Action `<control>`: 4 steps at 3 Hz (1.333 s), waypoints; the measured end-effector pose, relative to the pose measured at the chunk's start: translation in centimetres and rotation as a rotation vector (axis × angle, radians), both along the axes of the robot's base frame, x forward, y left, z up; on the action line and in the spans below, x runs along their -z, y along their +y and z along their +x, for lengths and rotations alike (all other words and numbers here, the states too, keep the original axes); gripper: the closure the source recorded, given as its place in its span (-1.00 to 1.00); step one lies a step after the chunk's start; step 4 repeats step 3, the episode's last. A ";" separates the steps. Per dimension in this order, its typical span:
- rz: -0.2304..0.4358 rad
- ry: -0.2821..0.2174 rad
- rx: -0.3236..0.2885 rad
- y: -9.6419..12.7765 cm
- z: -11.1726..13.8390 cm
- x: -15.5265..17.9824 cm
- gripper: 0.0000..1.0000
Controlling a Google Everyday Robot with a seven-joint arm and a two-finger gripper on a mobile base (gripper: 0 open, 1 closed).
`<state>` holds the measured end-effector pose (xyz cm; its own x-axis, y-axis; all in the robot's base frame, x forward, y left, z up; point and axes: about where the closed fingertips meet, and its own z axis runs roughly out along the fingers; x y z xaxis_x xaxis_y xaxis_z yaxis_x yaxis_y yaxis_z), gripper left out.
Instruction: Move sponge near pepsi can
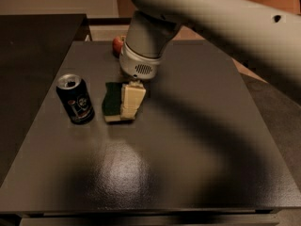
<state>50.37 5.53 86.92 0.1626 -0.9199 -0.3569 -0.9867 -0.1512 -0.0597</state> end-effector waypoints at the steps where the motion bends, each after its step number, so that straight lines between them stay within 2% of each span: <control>1: 0.000 -0.001 -0.002 0.1 -0.1 0.0 -0.73; 2: -0.001 -0.002 -0.004 0.2 -0.1 0.0 -1.00; 4: -0.001 -0.002 -0.004 0.2 -0.1 0.0 -1.00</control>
Offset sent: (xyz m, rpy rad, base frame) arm -0.0005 0.0009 0.0000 -0.0002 -0.0009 0.0018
